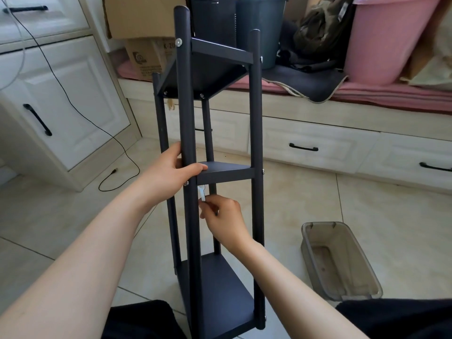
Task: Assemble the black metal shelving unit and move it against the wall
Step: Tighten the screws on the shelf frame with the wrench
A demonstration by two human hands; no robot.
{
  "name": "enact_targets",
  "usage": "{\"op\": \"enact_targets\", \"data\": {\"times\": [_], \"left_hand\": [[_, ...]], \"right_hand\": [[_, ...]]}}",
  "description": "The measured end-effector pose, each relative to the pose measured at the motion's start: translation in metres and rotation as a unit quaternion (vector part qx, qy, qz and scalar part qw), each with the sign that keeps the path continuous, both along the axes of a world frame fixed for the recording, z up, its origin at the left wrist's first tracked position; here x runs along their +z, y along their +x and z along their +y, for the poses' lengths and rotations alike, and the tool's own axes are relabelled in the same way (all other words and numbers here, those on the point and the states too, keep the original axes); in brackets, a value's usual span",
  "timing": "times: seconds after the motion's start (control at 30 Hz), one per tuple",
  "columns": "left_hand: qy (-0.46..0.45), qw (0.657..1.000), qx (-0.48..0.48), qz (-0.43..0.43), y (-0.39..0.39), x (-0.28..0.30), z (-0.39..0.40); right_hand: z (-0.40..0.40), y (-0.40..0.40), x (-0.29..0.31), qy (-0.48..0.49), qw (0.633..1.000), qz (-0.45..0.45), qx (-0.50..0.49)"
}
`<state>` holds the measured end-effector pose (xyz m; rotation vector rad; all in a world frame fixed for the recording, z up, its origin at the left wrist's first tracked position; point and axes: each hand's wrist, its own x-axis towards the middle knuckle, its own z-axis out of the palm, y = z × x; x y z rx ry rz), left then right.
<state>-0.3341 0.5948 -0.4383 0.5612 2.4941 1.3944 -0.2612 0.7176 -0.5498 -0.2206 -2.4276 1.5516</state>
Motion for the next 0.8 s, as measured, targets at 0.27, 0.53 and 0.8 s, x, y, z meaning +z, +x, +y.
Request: {"op": "enact_targets", "data": {"times": [0.27,0.53,0.8], "left_hand": [[-0.003,1.000,0.006,0.006,0.002,0.001,0.001],[0.012,1.000,0.010,-0.003,0.003,0.000,0.000],[0.011,1.000,0.012,0.000,0.003,0.002,-0.002]], "right_hand": [[0.016,0.017,0.024,0.062,0.997,-0.031,0.025],[0.018,0.021,0.043,0.107,0.994,-0.024,0.019],[0.015,0.013,0.050,0.134,0.990,-0.024,0.024]]}}
